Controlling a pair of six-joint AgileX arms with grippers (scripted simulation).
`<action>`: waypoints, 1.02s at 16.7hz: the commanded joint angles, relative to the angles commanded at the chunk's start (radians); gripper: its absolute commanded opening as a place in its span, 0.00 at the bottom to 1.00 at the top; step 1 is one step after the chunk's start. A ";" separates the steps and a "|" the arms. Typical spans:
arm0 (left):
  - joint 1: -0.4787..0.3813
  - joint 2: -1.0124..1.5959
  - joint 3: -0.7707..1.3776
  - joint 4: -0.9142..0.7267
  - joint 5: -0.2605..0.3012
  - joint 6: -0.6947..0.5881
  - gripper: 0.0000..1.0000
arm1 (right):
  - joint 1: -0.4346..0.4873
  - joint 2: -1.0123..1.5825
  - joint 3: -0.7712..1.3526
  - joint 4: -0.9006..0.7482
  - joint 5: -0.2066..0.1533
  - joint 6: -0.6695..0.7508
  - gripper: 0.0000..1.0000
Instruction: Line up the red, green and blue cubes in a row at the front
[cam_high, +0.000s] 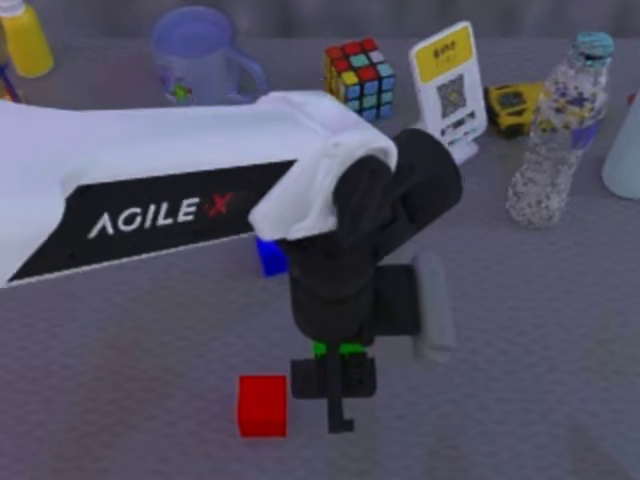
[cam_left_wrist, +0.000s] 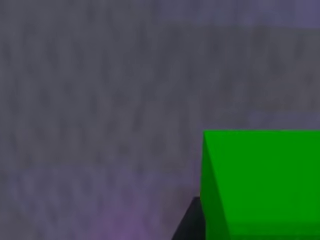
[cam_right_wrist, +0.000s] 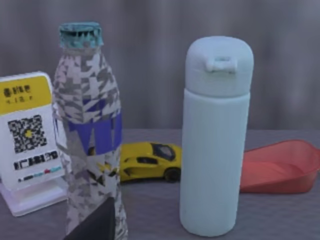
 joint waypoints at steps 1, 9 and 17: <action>0.000 0.013 -0.022 0.039 0.000 -0.001 0.00 | 0.000 0.000 0.000 0.000 0.000 0.000 1.00; -0.006 0.068 -0.111 0.181 0.001 0.000 0.00 | 0.000 0.000 0.000 0.000 0.000 0.000 1.00; -0.006 0.068 -0.111 0.181 0.001 0.000 0.60 | 0.000 0.000 0.000 0.000 0.000 0.000 1.00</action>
